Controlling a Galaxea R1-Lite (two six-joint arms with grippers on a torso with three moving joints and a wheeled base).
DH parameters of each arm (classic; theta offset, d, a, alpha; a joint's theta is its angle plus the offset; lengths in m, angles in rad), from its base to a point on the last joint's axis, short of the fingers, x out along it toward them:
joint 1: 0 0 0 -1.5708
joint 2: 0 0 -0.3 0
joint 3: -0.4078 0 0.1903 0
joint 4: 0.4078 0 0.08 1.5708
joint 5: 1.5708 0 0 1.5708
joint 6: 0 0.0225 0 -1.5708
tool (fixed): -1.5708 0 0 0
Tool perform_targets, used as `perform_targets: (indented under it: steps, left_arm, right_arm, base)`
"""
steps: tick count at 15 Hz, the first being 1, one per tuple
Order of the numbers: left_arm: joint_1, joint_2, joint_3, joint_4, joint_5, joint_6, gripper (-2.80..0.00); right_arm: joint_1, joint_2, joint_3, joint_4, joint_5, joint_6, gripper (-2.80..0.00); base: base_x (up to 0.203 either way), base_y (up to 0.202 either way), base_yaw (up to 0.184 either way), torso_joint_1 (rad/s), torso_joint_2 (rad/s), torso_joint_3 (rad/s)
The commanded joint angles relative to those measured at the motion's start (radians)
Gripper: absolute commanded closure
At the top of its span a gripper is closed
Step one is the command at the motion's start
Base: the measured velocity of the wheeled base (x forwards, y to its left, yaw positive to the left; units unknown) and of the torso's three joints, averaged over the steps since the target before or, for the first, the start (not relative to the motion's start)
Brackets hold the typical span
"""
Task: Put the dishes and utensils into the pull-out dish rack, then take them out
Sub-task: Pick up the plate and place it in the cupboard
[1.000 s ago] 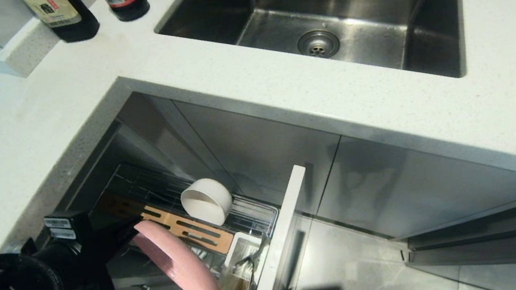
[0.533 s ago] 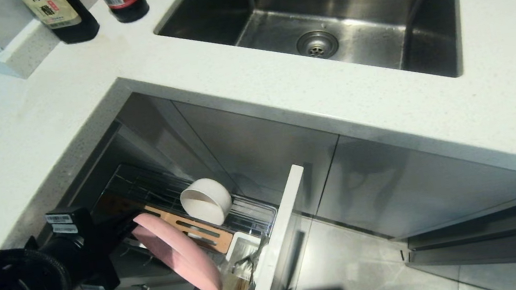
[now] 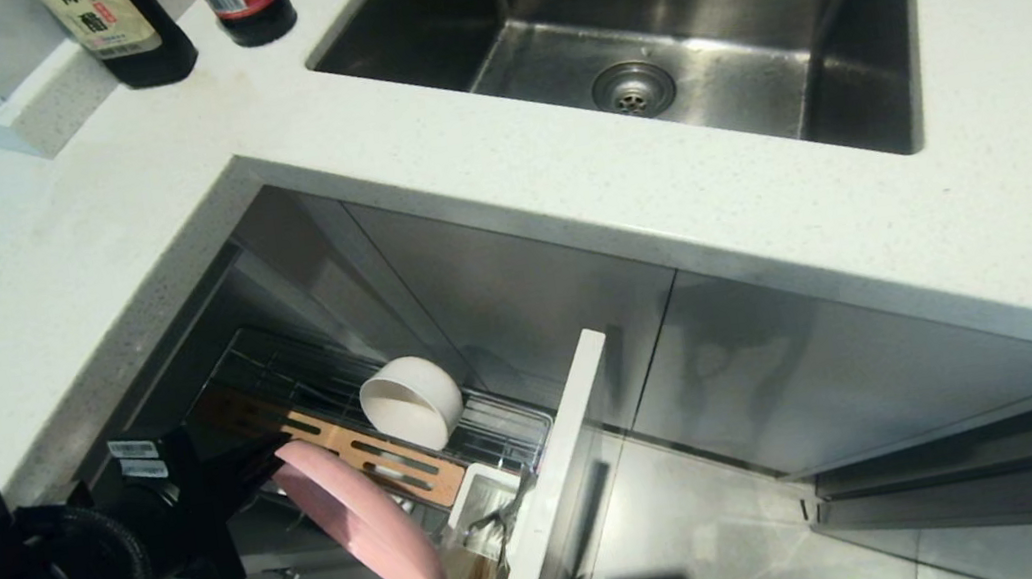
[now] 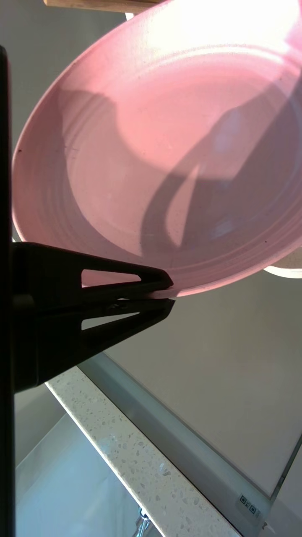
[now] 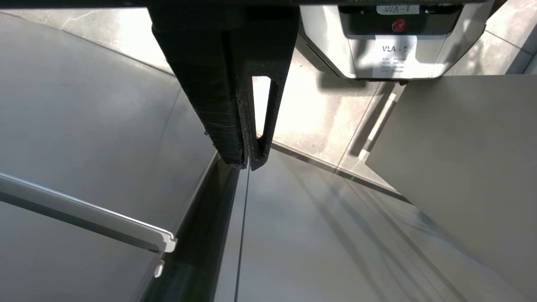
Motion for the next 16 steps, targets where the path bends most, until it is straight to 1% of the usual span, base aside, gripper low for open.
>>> perform_targets:
  steps: [1,3,5,6,7,8,9,10,12,16]
  left_arm:
    - [-0.005,0.003,-0.001,-0.003,-0.013,-0.01,0.0]
    - [-0.004,-0.002,0.001,0.008,-0.068,-0.008,0.0]
    - [-0.004,-0.011,0.001,0.02,-0.083,0.005,0.0]
    - [-0.004,-0.014,0.001,0.024,-0.105,0.037,0.0]
    - [-0.004,-0.016,0.002,0.045,-0.143,0.088,0.0]
    - [-0.004,-0.016,0.001,0.064,-0.159,0.121,0.0]
    - [-0.004,-0.016,0.001,0.08,-0.167,0.19,0.0]
    - [-0.004,-0.016,0.0,0.085,-0.171,0.241,0.0]
    - [-0.006,-0.033,-0.006,0.083,-0.172,0.268,0.0]
    - [-0.02,-0.053,-0.013,0.072,-0.175,0.276,0.0]
  right_arm:
    - [0.001,0.0,0.002,0.0,0.0,0.0,0.0]
    - [0.001,0.0,0.002,0.0,0.0,0.0,0.0]
    - [0.001,0.0,0.002,0.0,0.0,0.0,0.0]
    - [0.001,0.0,0.002,0.0,0.0,0.0,0.0]
    - [0.001,0.0,0.002,0.0,0.0,0.0,0.0]
    - [0.001,0.0,0.002,0.0,0.0,0.001,0.0]
    - [0.001,0.0,0.002,0.0,0.0,0.0,0.0]
    - [0.001,0.0,0.002,0.0,0.0,0.0,0.0]
    - [0.001,0.0,0.002,0.0,0.0,0.0,0.0]
    - [0.001,0.0,0.002,0.0,0.0,0.0,0.0]
  base:
    - [0.0,0.0,0.0,0.0,0.0,0.0]
    - [0.0,0.0,0.0,0.0,0.0,0.0]
    - [0.0,0.0,0.0,0.0,0.0,0.0]
    - [0.0,0.0,0.0,0.0,0.0,0.0]
    - [0.0,0.0,0.0,0.0,0.0,0.0]
    - [0.0,0.0,0.0,0.0,0.0,0.0]
    - [0.0,0.0,0.0,0.0,0.0,0.0]
    - [0.0,0.0,0.0,0.0,0.0,0.0]
    - [0.0,0.0,0.0,0.0,0.0,0.0]
    - [0.0,0.0,0.0,0.0,0.0,0.0]
